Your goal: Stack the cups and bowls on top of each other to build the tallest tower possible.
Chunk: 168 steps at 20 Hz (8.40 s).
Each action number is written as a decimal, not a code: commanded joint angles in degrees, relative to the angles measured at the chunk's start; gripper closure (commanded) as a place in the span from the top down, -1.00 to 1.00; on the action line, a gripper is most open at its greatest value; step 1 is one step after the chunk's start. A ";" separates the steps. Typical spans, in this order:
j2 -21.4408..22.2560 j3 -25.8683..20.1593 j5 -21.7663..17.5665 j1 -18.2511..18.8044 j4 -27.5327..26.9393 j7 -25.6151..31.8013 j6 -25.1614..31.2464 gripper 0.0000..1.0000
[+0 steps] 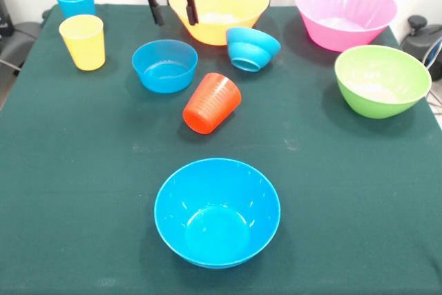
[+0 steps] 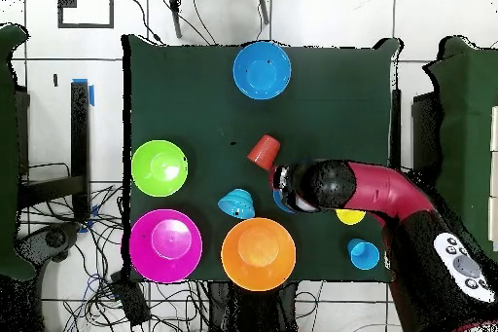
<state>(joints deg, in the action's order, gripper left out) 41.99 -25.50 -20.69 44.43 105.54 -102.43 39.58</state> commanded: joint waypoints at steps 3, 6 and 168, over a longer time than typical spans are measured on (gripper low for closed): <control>2.90 5.66 -8.73 -6.18 -3.35 3.33 13.15 1.00; 1.00 5.97 -9.90 -6.31 -4.24 2.81 12.47 1.00; -16.01 18.72 -5.36 -14.30 -11.61 0.02 -1.10 1.00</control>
<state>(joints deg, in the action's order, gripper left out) 24.36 -3.49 -25.87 31.51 95.18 -102.43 37.26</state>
